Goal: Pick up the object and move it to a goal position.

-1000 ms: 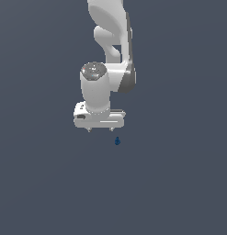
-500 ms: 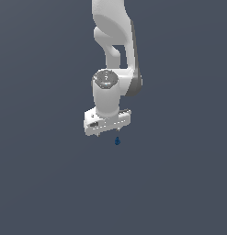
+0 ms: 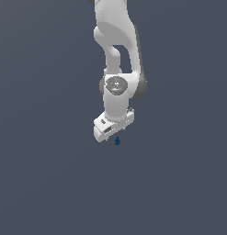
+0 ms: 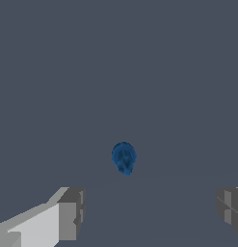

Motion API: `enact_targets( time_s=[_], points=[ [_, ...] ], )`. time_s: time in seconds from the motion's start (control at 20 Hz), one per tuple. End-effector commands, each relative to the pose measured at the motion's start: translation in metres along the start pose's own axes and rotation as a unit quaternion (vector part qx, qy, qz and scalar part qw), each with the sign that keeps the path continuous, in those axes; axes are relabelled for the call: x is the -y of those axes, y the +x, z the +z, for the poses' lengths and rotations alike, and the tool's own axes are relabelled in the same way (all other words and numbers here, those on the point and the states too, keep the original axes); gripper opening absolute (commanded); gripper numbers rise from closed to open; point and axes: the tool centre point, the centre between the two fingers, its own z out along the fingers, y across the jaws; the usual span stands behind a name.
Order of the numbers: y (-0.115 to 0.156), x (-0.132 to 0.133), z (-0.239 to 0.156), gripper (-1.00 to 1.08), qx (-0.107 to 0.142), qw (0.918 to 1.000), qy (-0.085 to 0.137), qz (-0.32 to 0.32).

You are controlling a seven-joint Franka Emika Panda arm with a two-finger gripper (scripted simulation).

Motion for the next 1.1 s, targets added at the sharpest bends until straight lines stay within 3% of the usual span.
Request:
enact_targets(
  time_s=[0.0, 0.65, 1.05],
  points=[
    [0.003, 0.005, 0.003, 1.00, 0.000, 0.9997, 0.001, -0.025],
    [0.006, 0.012, 0.012, 1.00, 0.000, 0.9982, 0.003, -0.059],
    [0.005, 0.014, 0.048, 1.00, 0.000, 0.9981, 0.003, -0.061]
  ],
)
